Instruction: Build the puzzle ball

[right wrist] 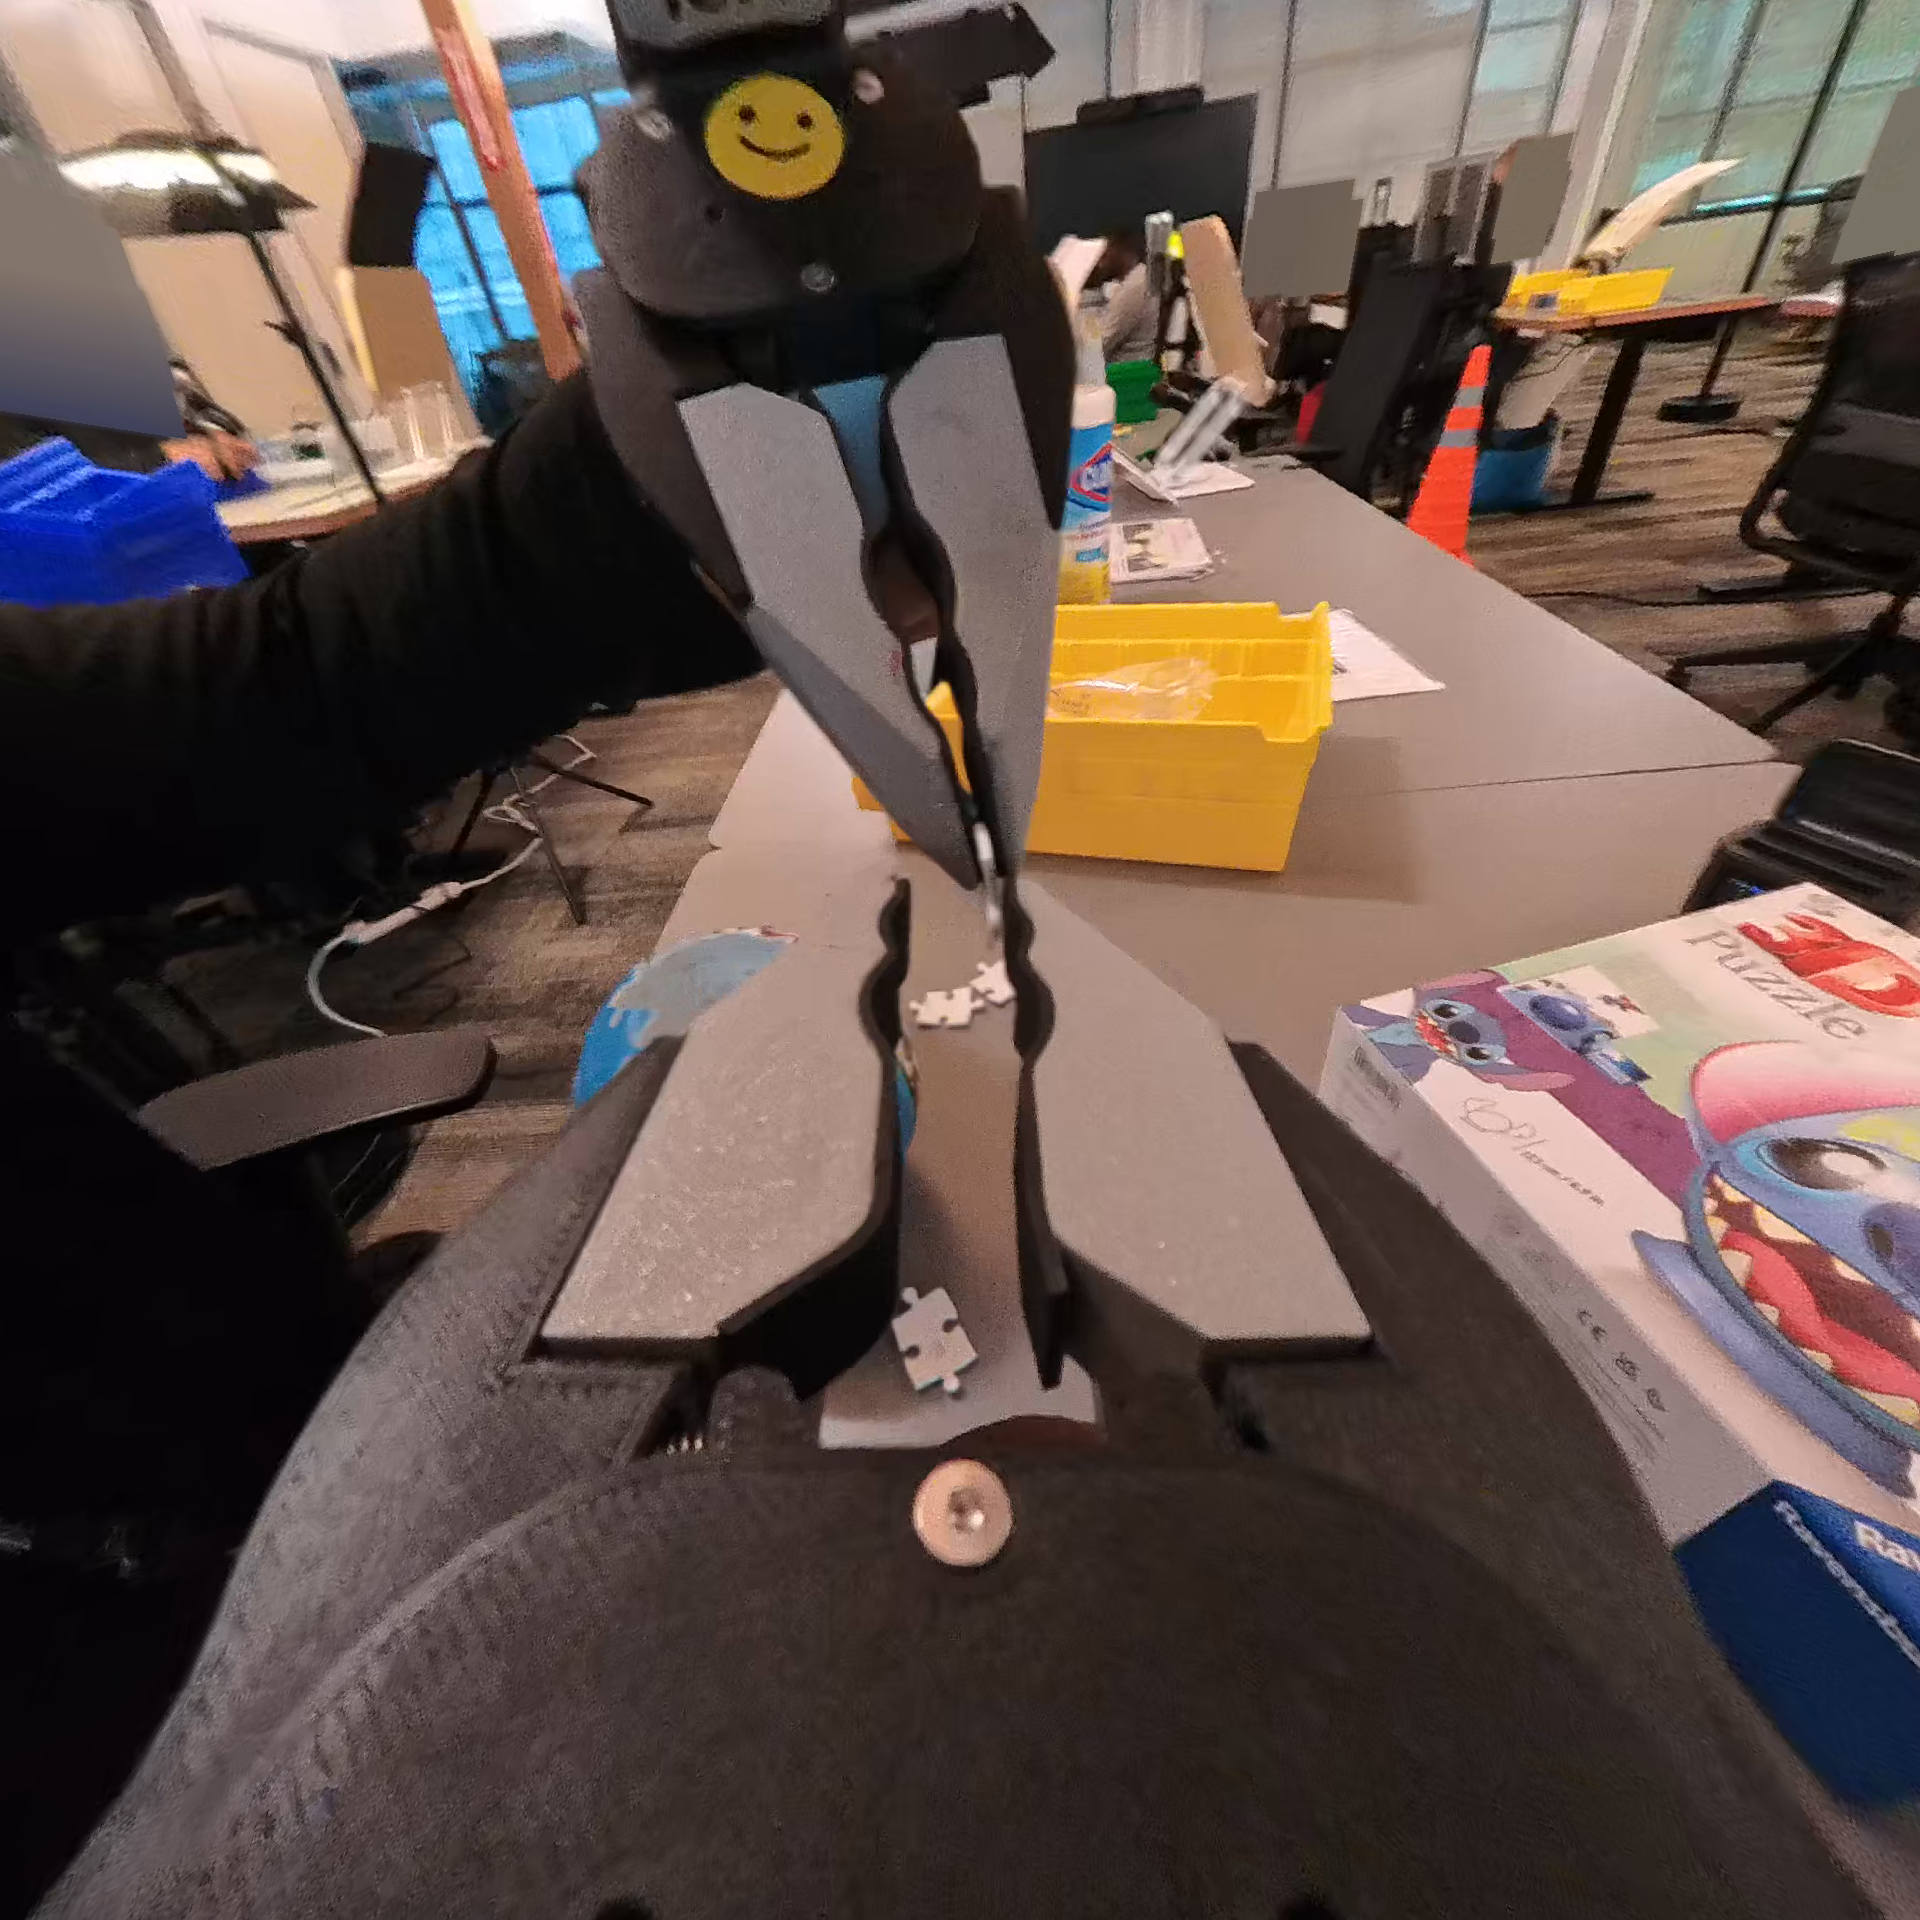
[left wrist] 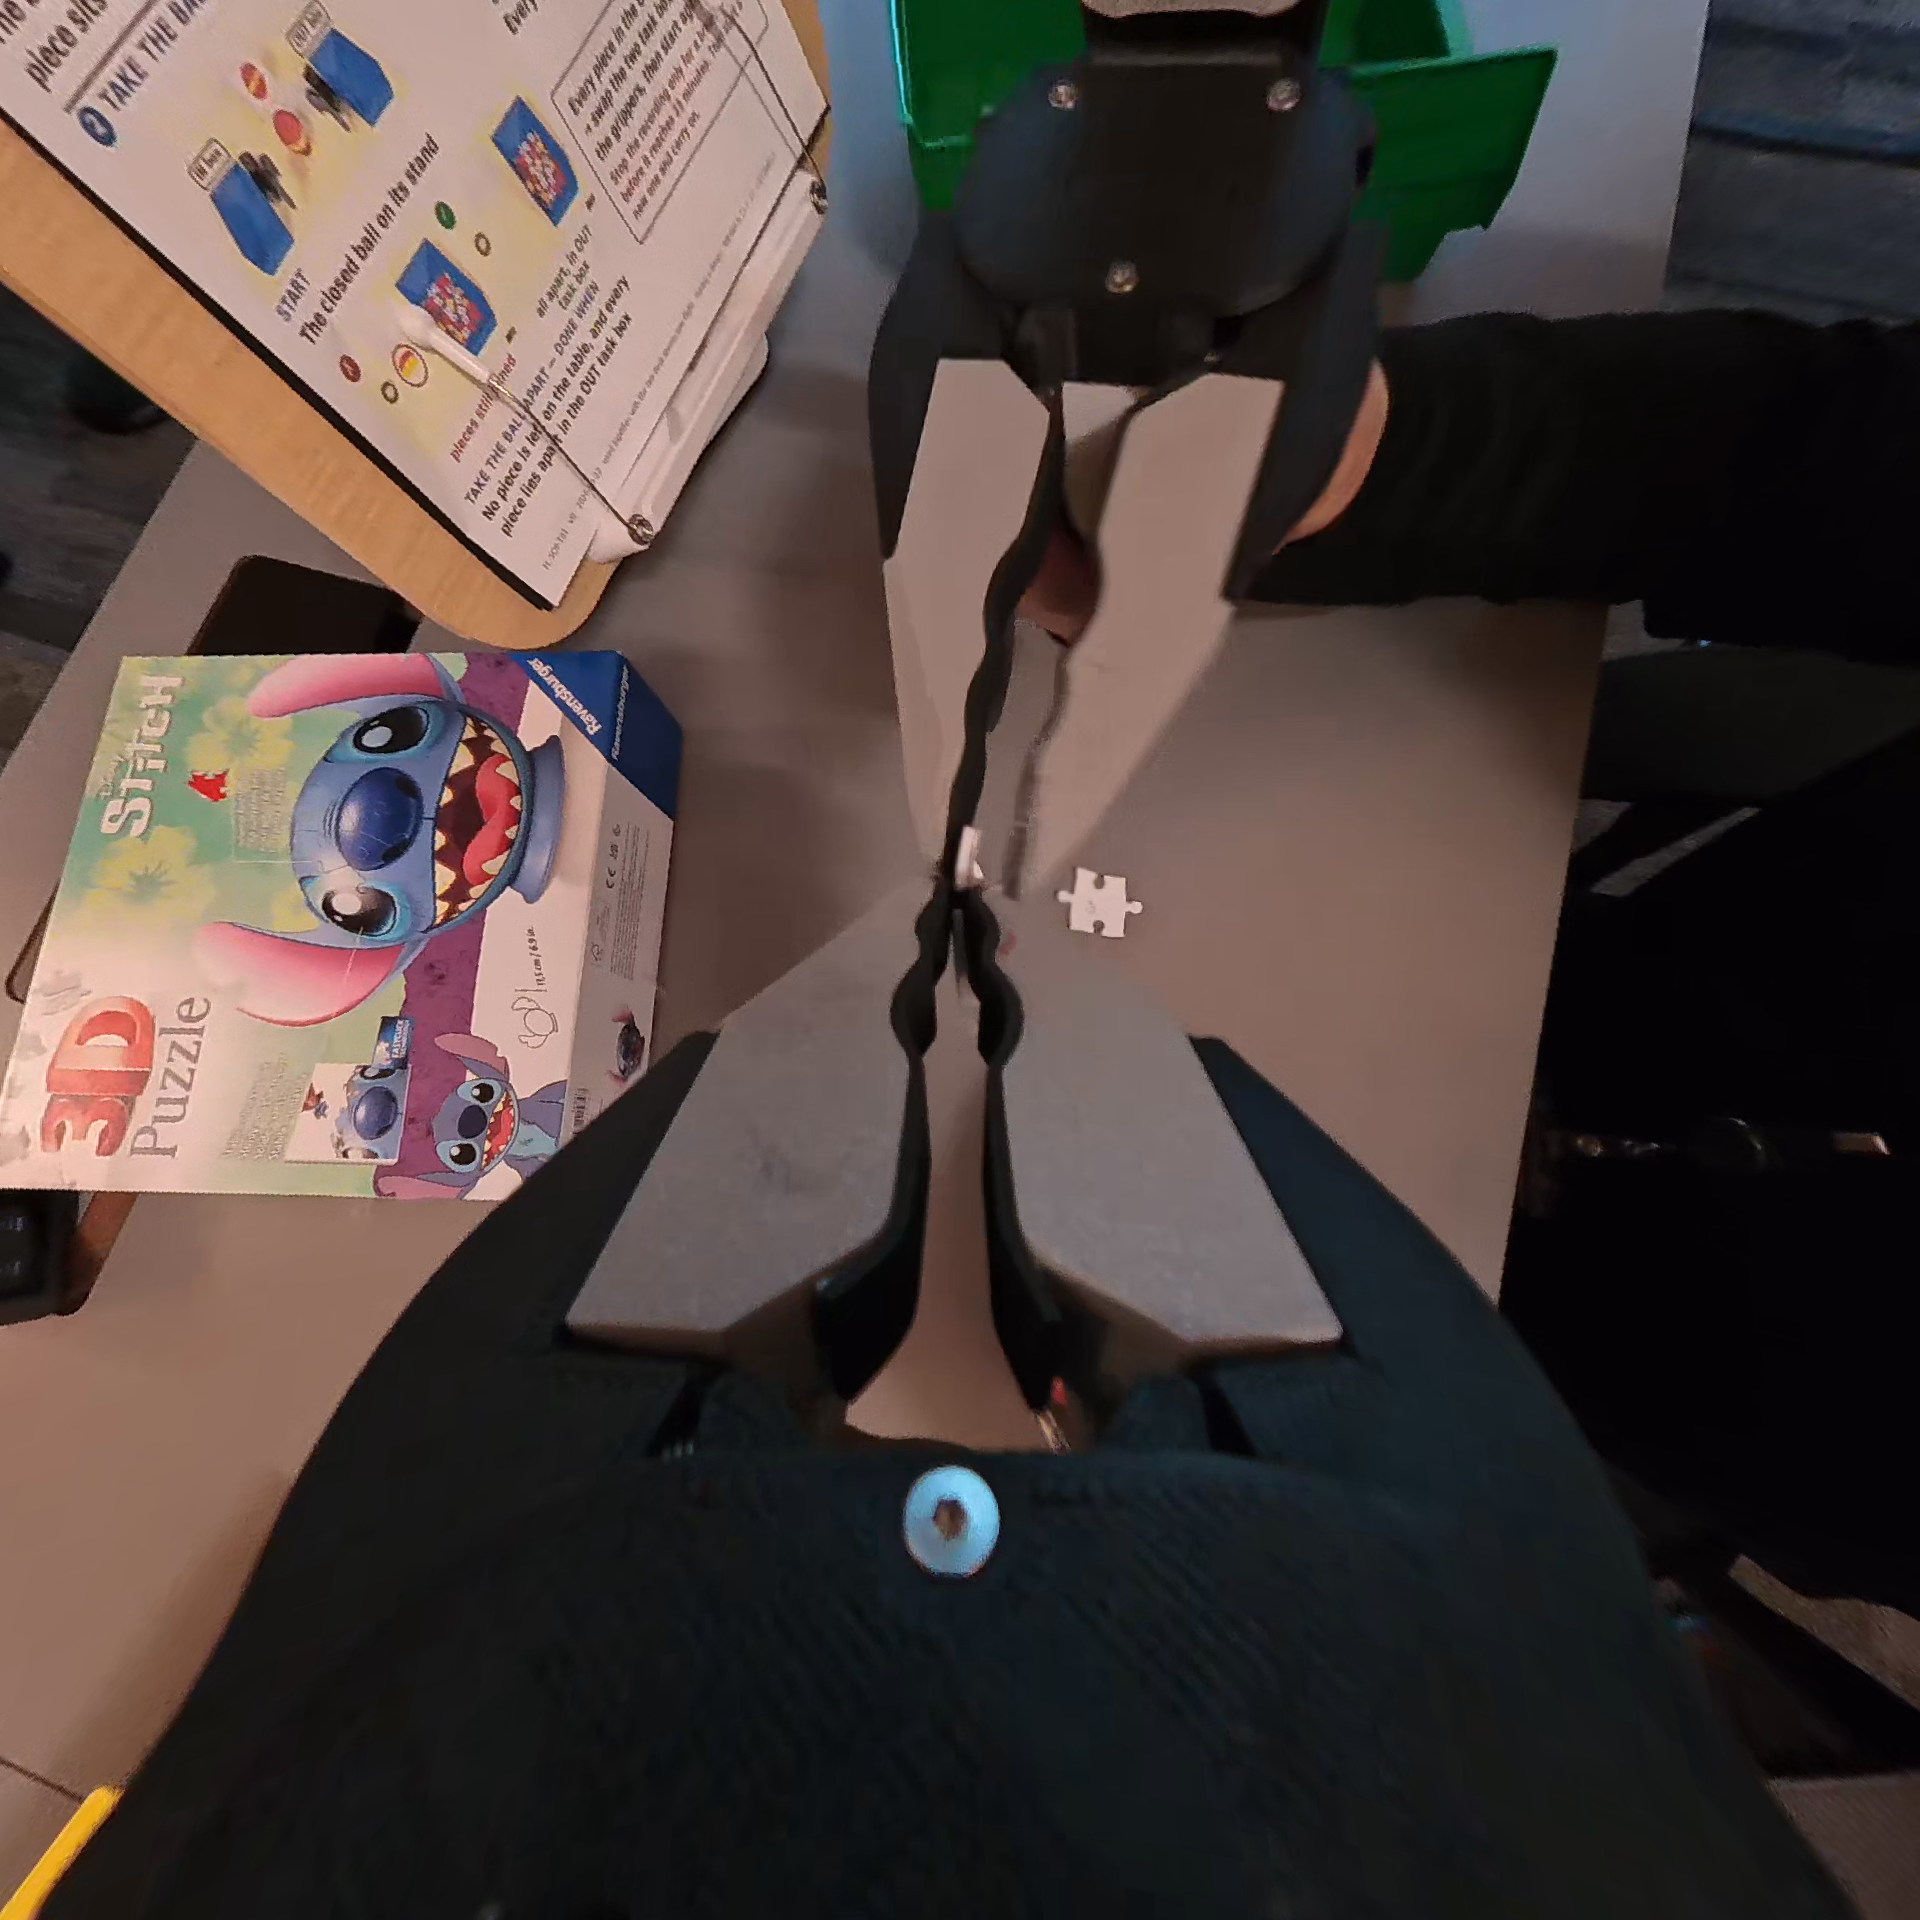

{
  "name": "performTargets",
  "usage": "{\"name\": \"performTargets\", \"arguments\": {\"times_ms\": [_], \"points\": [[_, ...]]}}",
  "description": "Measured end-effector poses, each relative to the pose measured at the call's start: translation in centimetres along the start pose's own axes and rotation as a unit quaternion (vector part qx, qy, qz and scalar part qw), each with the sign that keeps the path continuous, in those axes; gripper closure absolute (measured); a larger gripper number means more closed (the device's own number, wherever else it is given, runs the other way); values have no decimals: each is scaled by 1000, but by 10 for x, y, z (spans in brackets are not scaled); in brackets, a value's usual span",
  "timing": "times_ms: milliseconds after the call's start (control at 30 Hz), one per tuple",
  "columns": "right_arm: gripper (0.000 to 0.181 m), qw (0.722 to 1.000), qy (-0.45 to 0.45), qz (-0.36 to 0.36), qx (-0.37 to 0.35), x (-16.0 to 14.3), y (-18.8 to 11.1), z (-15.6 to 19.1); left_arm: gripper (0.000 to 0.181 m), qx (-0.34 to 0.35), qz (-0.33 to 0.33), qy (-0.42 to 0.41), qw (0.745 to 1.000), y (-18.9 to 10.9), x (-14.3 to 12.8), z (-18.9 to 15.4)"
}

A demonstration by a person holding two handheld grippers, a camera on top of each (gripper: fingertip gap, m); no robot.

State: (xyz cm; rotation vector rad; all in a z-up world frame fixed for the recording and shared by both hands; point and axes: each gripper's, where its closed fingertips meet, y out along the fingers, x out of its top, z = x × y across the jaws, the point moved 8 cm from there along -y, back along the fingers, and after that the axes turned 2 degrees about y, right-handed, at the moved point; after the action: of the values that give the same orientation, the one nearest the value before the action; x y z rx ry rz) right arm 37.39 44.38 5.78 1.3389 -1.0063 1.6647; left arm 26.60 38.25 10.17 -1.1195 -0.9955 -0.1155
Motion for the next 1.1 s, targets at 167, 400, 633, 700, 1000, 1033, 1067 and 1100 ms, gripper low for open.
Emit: {"name": "performTargets", "arguments": {"times_ms": [167, 400, 633, 700, 1000, 1033, 1067, 1100], "points": [[181, 1000, -8, -12, 11, -2, 2, 5, 181, -20, -10, -15, 1000, -8, -4, -6], [181, 999, -7, -44, -8, 8, 2, 14, 173, -20, -47, -58, 997, -9, -25, -10], [181, 999, -36, 18, -13, -7, 18, 20, 181, 13, -8, -36, 999, -5, -47, -21], [181, 996, -62, 47, -32, -10, 23, 23, 181, 31, 28, -22, 999, -5, -52, -25], [181, 990, -119, 69, -40, -10, 35, 45, 181, 60, 127, 14, 990, -6, -49, -42], [181, 989, -120, 71, -43, -11, 35, 45, 181, 67, 127, 10, 990, -6, -50, -43], [181, 989, -116, 75, -50, -12, 34, 43, 181, 82, 123, 2, 989, -8, -51, -42], [181, 989, -105, 80, -61, -13, 33, 40, 181, 100, 123, -6, 987, -13, -54, -41]]}}
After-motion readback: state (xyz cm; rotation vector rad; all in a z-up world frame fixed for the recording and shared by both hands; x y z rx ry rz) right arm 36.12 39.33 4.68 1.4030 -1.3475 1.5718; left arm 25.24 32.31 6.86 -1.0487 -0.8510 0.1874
